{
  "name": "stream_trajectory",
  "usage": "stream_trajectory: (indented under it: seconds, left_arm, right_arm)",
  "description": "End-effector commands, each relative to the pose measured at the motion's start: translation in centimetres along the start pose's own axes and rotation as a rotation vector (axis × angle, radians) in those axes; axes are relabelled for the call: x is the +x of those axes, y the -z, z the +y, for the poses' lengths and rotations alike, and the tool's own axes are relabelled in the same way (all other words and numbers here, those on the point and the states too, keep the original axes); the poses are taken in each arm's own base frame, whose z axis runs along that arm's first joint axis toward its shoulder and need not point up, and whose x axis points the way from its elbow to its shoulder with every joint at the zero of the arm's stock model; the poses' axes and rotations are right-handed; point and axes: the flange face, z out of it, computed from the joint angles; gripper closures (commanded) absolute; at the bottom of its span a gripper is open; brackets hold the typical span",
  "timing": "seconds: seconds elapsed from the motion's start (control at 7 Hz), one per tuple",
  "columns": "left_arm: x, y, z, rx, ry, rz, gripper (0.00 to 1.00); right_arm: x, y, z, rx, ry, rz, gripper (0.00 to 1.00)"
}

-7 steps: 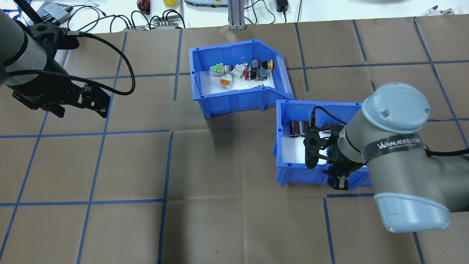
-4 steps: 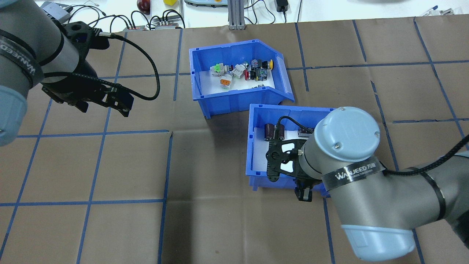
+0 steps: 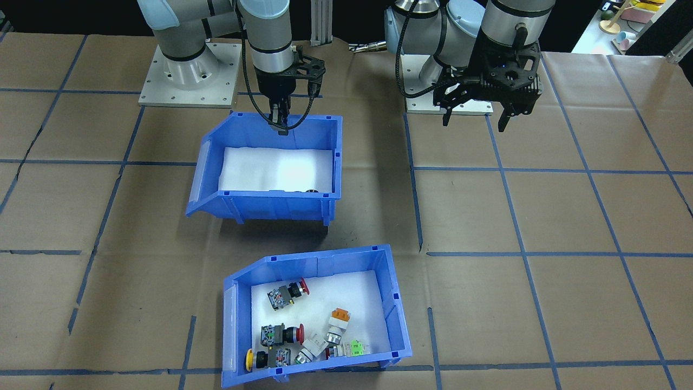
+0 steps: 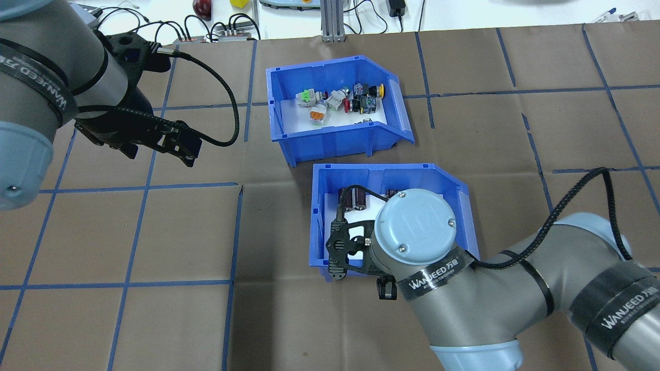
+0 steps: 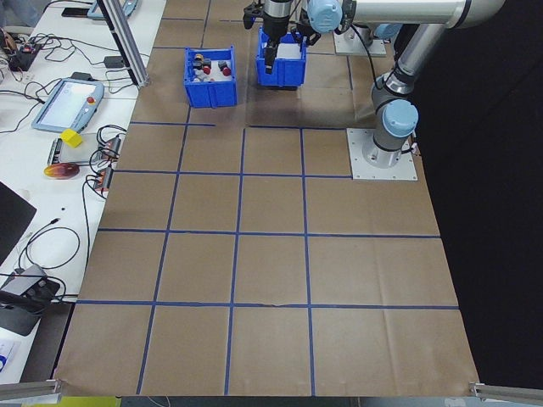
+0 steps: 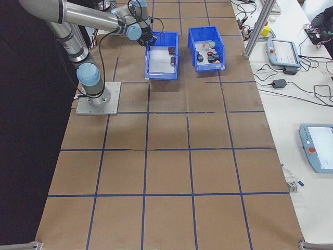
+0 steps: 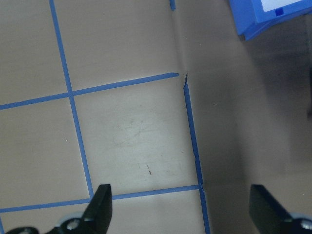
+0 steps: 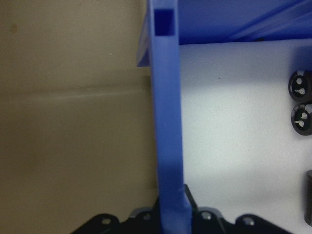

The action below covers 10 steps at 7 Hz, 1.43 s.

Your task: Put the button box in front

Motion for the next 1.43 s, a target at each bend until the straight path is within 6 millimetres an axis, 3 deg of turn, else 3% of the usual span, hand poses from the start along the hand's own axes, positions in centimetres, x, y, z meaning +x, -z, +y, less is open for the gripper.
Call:
stream_trajectory:
  seconds: [0.0,0.14,0.29,0.43,0.57,0.86,1.14,1.29]
  left_arm:
    - [0.3,-0.9,0.3,-0.022,0.026,0.012,0.02]
    - [0.3,-1.5,0.3,-0.051,0.066,0.017,0.02]
    - [0.5,-1.5,0.3,-0.052,0.062,0.019,0.02]
    - [0.5,-1.6,0.3,-0.056,0.062,0.018,0.01]
    - [0.5,-1.8,0.3,-0.059,0.054,0.013,0.01]
    - [0.5,-2.1,0.2,-0.061,0.052,0.011,0.01]
    - [0.5,-2.4,0.1,-0.062,0.052,0.015,0.01]
    - [0.5,-3.0,0.0,-0.073,0.052,0.012,0.01]
  right_arm:
    - [-0.7,-1.6,-1.7,-0.002,0.046,-0.007,0.85]
    - [-0.7,-2.3,-2.3,0.002,0.058,-0.002,0.71]
    - [-0.4,-2.5,-2.5,0.011,0.044,0.013,0.09]
    - [0.0,-2.4,-2.1,-0.019,0.044,0.029,0.00]
    - [1.1,-1.0,-1.8,-0.033,0.031,0.075,0.00]
    - [2.7,5.0,-1.2,-0.054,0.001,0.049,0.00]
    - [2.7,9.0,1.3,-0.082,-0.051,0.018,0.00]
    - [3.7,10.3,3.7,-0.082,-0.114,0.029,0.00]
